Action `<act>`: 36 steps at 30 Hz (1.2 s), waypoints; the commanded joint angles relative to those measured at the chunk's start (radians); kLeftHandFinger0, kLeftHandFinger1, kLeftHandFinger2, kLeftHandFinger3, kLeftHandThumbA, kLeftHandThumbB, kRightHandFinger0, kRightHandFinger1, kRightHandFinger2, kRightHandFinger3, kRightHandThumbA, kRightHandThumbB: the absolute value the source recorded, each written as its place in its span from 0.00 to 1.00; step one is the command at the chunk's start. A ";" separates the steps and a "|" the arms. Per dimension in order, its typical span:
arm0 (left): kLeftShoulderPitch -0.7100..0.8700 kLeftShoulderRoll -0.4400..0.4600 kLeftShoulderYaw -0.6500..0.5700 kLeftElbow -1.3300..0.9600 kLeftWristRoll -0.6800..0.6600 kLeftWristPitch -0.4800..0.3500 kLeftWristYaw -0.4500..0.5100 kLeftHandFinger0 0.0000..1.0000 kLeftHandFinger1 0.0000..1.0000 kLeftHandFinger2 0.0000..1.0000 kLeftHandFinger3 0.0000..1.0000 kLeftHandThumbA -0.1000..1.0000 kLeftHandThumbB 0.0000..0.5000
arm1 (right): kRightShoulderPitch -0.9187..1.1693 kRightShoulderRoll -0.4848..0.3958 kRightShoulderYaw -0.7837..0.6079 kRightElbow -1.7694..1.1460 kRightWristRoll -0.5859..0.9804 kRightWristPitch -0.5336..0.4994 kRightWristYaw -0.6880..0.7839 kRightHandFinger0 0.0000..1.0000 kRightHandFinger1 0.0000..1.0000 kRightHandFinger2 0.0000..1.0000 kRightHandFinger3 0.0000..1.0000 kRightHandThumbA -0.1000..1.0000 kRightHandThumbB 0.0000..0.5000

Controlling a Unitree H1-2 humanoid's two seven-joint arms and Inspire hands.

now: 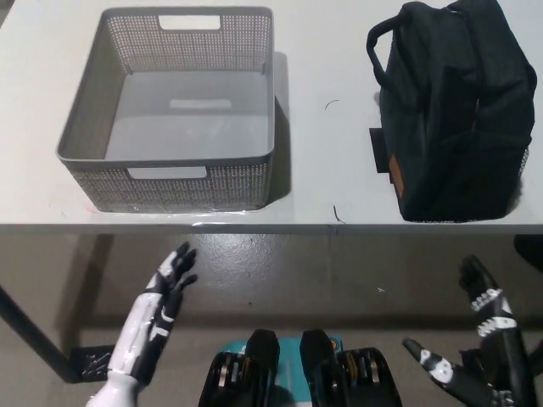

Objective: Use both hands to pick up a lunch bag on the right hand side and place it into a container on the left hand side

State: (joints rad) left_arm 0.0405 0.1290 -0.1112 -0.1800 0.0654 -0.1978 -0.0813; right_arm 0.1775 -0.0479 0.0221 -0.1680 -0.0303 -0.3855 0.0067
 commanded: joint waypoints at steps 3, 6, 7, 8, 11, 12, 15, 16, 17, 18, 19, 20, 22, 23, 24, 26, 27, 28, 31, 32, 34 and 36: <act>-0.064 0.005 -0.062 -0.142 -0.017 -0.033 -0.067 0.89 1.00 1.00 1.00 1.00 0.97 | 0.040 -0.002 -0.039 -0.231 0.083 0.004 -0.017 1.00 1.00 1.00 1.00 0.91 0.20; -0.084 0.000 -0.088 -0.195 -0.063 0.003 -0.090 0.94 1.00 1.00 1.00 0.98 1.00 | 0.050 0.004 -0.061 -0.281 0.076 0.012 -0.032 1.00 1.00 1.00 1.00 0.93 0.23; -0.083 -0.001 -0.095 -0.216 -0.072 0.017 -0.095 0.94 1.00 1.00 1.00 0.99 1.00 | 0.056 0.009 -0.070 -0.295 0.065 0.018 -0.039 1.00 1.00 1.00 1.00 0.94 0.23; -0.097 -0.005 -0.102 -0.232 -0.067 0.019 -0.097 0.94 1.00 1.00 1.00 1.00 1.00 | 0.055 0.010 -0.082 -0.312 0.057 0.029 -0.044 1.00 1.00 1.00 1.00 0.97 0.26; -0.167 -0.013 -0.114 -0.267 -0.071 0.050 -0.105 1.00 1.00 1.00 1.00 1.00 1.00 | 0.024 0.003 -0.117 -0.330 0.092 0.046 -0.056 1.00 1.00 1.00 1.00 0.94 0.22; -0.192 -0.017 -0.115 -0.267 -0.069 0.066 -0.106 1.00 1.00 1.00 1.00 1.00 1.00 | 0.008 -0.003 -0.132 -0.322 0.095 0.046 -0.060 1.00 1.00 1.00 1.00 0.96 0.20; -0.277 -0.034 -0.118 -0.254 -0.071 0.133 -0.115 1.00 1.00 1.00 1.00 1.00 1.00 | -0.043 -0.022 -0.180 -0.302 0.126 0.078 -0.075 1.00 1.00 1.00 1.00 1.00 0.30; -0.320 -0.049 -0.119 -0.236 -0.090 0.159 -0.117 1.00 1.00 1.00 1.00 1.00 1.00 | -0.073 -0.034 -0.199 -0.290 0.136 0.095 -0.080 1.00 1.00 1.00 1.00 1.00 0.32; -0.348 -0.058 -0.118 -0.222 -0.104 0.173 -0.119 1.00 1.00 1.00 1.00 1.00 1.00 | -0.094 -0.040 -0.210 -0.282 0.145 0.107 -0.082 1.00 1.00 1.00 1.00 1.00 0.32; -0.378 -0.067 -0.117 -0.203 -0.105 0.182 -0.118 1.00 1.00 1.00 1.00 1.00 1.00 | -0.119 -0.046 -0.220 -0.272 0.156 0.116 -0.082 1.00 1.00 1.00 1.00 1.00 0.34; -0.389 -0.071 -0.116 -0.197 -0.105 0.186 -0.118 1.00 1.00 1.00 1.00 1.00 1.00 | -0.128 -0.047 -0.226 -0.268 0.161 0.120 -0.081 1.00 1.00 1.00 1.00 1.00 0.34; -0.443 -0.088 -0.113 -0.161 -0.096 0.204 -0.114 1.00 1.00 1.00 1.00 1.00 1.00 | -0.171 -0.059 -0.240 -0.244 0.177 0.128 -0.084 1.00 1.00 1.00 1.00 1.00 0.36; -0.503 -0.106 -0.109 -0.117 -0.083 0.224 -0.109 1.00 1.00 1.00 1.00 1.00 1.00 | -0.221 -0.073 -0.256 -0.218 0.200 0.143 -0.087 1.00 1.00 1.00 1.00 1.00 0.36; -0.525 -0.119 -0.108 -0.098 -0.081 0.232 -0.106 1.00 1.00 1.00 1.00 1.00 1.00 | -0.240 -0.079 -0.265 -0.208 0.203 0.146 -0.088 1.00 1.00 1.00 1.00 1.00 0.32; -0.547 -0.131 -0.106 -0.083 -0.076 0.241 -0.101 1.00 1.00 1.00 1.00 1.00 1.00 | -0.262 -0.086 -0.270 -0.193 0.206 0.149 -0.087 1.00 1.00 1.00 1.00 1.00 0.27; -0.591 -0.159 -0.111 -0.058 -0.056 0.265 -0.092 1.00 1.00 1.00 1.00 1.00 1.00 | -0.311 -0.110 -0.286 -0.155 0.205 0.161 -0.088 1.00 1.00 1.00 1.00 1.00 0.27; -0.609 -0.173 -0.112 -0.048 -0.047 0.276 -0.087 1.00 1.00 1.00 1.00 1.00 0.98 | -0.335 -0.121 -0.297 -0.134 0.212 0.167 -0.087 1.00 1.00 1.00 1.00 1.00 0.30; -0.620 -0.182 -0.114 -0.043 -0.042 0.281 -0.084 1.00 1.00 1.00 1.00 1.00 0.93 | -0.349 -0.127 -0.302 -0.123 0.214 0.170 -0.088 1.00 1.00 1.00 1.00 1.00 0.31; -0.654 -0.210 -0.111 -0.032 -0.024 0.308 -0.077 1.00 1.00 1.00 1.00 1.00 0.82 | -0.410 -0.150 -0.316 -0.058 0.220 0.182 -0.085 1.00 1.00 1.00 1.00 1.00 0.39; -0.665 -0.216 -0.104 -0.023 -0.034 0.316 -0.078 1.00 1.00 1.00 1.00 1.00 0.79 | -0.428 -0.154 -0.316 -0.036 0.219 0.177 -0.083 1.00 1.00 1.00 1.00 1.00 0.40; -0.698 -0.234 -0.080 -0.003 -0.087 0.375 -0.088 1.00 1.00 1.00 1.00 1.00 0.77 | -0.474 -0.166 -0.313 0.012 0.218 0.180 -0.076 1.00 1.00 1.00 1.00 1.00 0.39; -0.719 -0.236 -0.070 0.019 -0.111 0.385 -0.106 1.00 1.00 1.00 1.00 1.00 0.73 | -0.507 -0.174 -0.309 0.050 0.232 0.183 -0.065 1.00 1.00 1.00 1.00 1.00 0.42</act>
State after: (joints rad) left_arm -0.6009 -0.0836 -0.2055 -0.1828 0.0100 0.1005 -0.1829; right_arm -0.2443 -0.1913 -0.2782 -0.1700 0.1589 -0.2205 -0.0657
